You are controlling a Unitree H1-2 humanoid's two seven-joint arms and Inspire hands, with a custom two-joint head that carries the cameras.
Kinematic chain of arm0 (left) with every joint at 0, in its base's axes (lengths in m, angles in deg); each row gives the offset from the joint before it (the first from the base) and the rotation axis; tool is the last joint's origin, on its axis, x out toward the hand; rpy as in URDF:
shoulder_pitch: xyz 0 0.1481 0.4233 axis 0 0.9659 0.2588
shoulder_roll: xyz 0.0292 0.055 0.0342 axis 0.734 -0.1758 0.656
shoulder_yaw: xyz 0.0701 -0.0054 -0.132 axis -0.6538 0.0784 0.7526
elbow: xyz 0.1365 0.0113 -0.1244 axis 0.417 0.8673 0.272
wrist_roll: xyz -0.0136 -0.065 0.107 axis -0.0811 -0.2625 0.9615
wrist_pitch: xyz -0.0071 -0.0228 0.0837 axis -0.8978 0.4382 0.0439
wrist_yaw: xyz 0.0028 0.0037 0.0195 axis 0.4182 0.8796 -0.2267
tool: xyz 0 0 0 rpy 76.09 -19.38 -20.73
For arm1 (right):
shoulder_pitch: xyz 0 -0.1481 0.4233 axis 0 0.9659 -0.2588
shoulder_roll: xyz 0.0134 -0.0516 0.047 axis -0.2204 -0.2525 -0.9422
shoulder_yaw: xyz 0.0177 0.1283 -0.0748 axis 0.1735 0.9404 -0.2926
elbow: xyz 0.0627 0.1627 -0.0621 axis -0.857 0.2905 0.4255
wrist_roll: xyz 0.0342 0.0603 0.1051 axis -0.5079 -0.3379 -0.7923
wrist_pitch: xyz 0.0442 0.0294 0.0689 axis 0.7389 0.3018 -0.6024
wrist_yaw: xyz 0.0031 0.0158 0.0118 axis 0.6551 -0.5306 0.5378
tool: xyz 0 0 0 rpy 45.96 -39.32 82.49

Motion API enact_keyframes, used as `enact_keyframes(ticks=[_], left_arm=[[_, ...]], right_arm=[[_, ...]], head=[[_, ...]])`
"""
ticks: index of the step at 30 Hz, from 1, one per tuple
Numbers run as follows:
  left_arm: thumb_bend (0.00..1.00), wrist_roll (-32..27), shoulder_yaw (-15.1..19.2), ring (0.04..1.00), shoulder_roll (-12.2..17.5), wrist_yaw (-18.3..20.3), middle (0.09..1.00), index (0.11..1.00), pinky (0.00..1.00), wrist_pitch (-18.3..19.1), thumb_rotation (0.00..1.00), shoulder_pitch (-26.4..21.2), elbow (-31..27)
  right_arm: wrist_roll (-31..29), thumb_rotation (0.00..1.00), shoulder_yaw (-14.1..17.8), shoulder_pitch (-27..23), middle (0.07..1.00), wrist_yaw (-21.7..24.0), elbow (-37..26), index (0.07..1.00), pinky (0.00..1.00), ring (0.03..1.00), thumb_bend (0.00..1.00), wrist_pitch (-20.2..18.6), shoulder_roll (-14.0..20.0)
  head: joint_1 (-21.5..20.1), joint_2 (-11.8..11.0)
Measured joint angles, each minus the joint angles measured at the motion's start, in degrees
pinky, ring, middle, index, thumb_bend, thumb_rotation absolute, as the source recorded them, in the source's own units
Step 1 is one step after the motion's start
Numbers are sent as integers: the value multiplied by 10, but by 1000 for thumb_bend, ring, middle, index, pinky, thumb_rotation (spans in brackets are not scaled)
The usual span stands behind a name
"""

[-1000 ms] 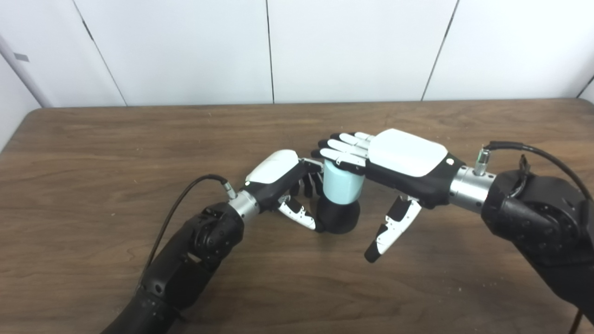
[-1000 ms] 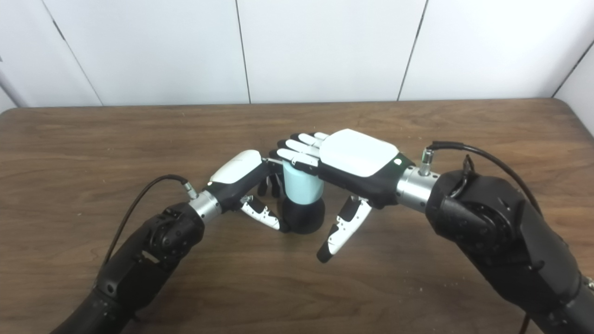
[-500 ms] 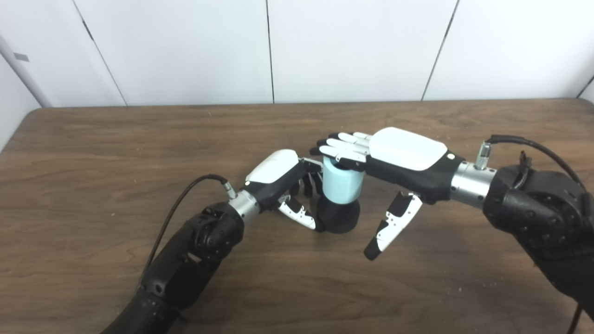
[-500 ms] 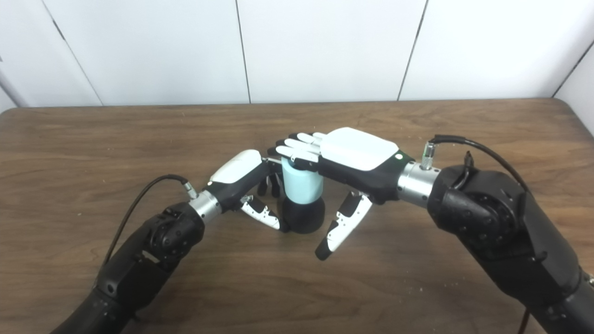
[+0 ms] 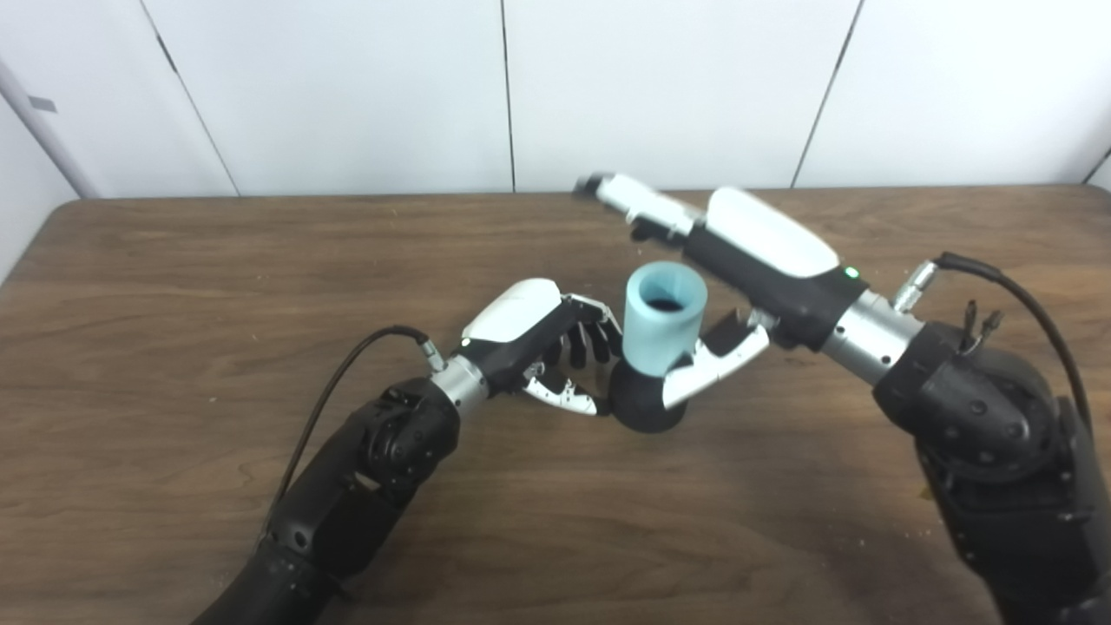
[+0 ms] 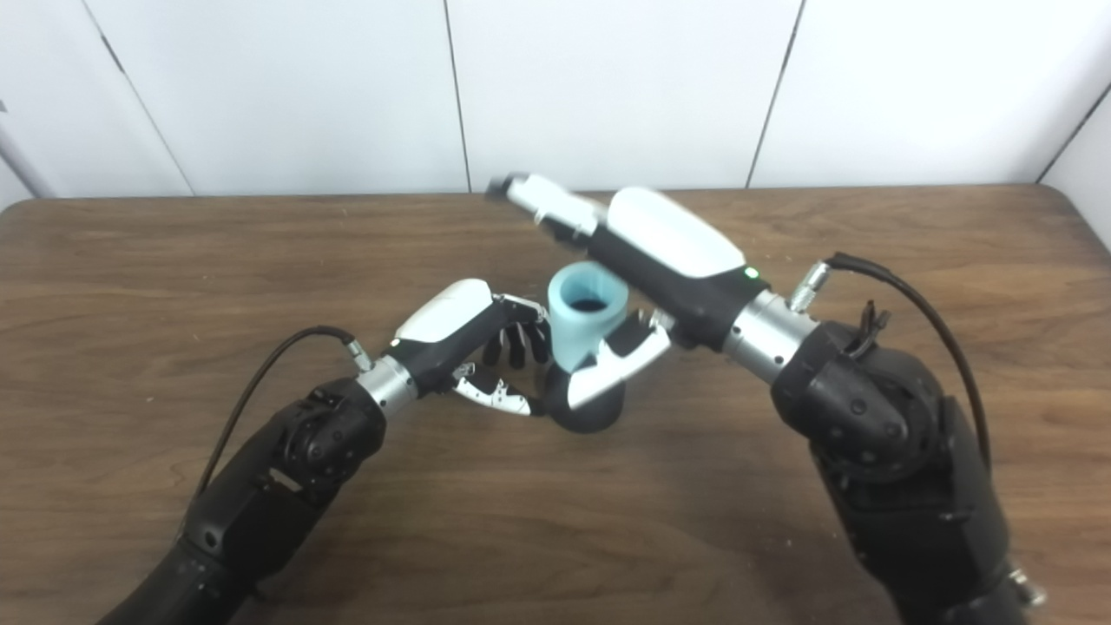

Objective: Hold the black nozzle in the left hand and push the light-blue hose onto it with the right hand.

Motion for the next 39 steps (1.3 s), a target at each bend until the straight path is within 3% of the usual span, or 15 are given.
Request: enact_keyframes(ticks=[4, 9, 13, 16, 18, 23, 26, 28, 31, 35, 37, 38, 39], left_arm=[[523, 0, 0, 525, 0, 0, 516, 458, 557, 0, 0, 0, 0], [523, 0, 0, 524, 0, 0, 515, 459, 557, 0, 0, 0, 0], [523, 0, 0, 524, 0, 0, 515, 459, 556, 0, 0, 0, 0], [523, 0, 0, 525, 1, 0, 514, 460, 557, 0, 0, 0, 0], [523, 0, 0, 525, 1, 0, 515, 459, 554, 0, 0, 0, 0], [523, 0, 1, 525, 2, 0, 515, 460, 542, 0, 0, 0, 0], [523, 0, 1, 526, 2, 0, 516, 459, 535, 0, 0, 0, 0], [523, -1, 1, 526, 2, 0, 516, 459, 532, 0, 0, 0, 0], [523, -1, 2, 520, 2, 1, 513, 460, 518, 0, 0, 0, 0], [524, -13, 11, 518, 2, 4, 491, 489, 512, 0, 0, 4, -3], [522, -26, 25, 530, 2, 7, 483, 513, 530, 2, 0, 12, -8], [665, -34, 32, 553, 2, 8, 562, 597, 551, 6, 16, 18, -13], [733, -44, 40, 588, 2, 11, 629, 660, 571, 13, 48, 24, -18]], right_arm=[[16, 209, 4, 5, 924, -5, 0, 940, 614, 811, 628, -20, 0], [22, 202, 19, 18, 907, -21, 3, 937, 614, 790, 632, -21, 1], [6, 306, 43, 31, 907, -41, 17, 938, 598, 779, 652, -17, 4], [-21, 455, 69, 40, 897, -63, 25, 935, 572, 754, 646, -3, 4], [-56, 560, 95, 46, 882, -79, 37, 921, 555, 736, 656, 7, -1], [-154, 685, 180, 64, 849, -134, 72, 879, 545, 719, 679, 1, -38], [-203, 730, 240, 63, 814, -182, 95, 847, 516, 683, 612, -46, -74], [-225, 708, 263, 63, 814, -207, 97, 845, 516, 682, 529, -77, -93], [-256, 577, 275, 63, 829, -236, 120, 847, 528, 698, 438, -86, -108], [-286, 370, 257, 80, 794, -245, 140, 820, 516, 685, 412, -88, -96], [-306, 322, 240, 90, 774, -245, 141, 805, 502, 670, 423, -88, -83], [-314, 324, 232, 96, 773, -245, 141, 802, 496, 666, 448, -88, -76], [-323, 330, 225, 99, 775, -248, 142, 797, 488, 663, 485, -88, -72]], head=[[1, 0], [1, 0], [2, 0], [2, -1], [3, -2], [3, -4], [3, -4], [2, -4], [3, -4], [5, -3], [5, -2], [5, -2], [4, -3]])
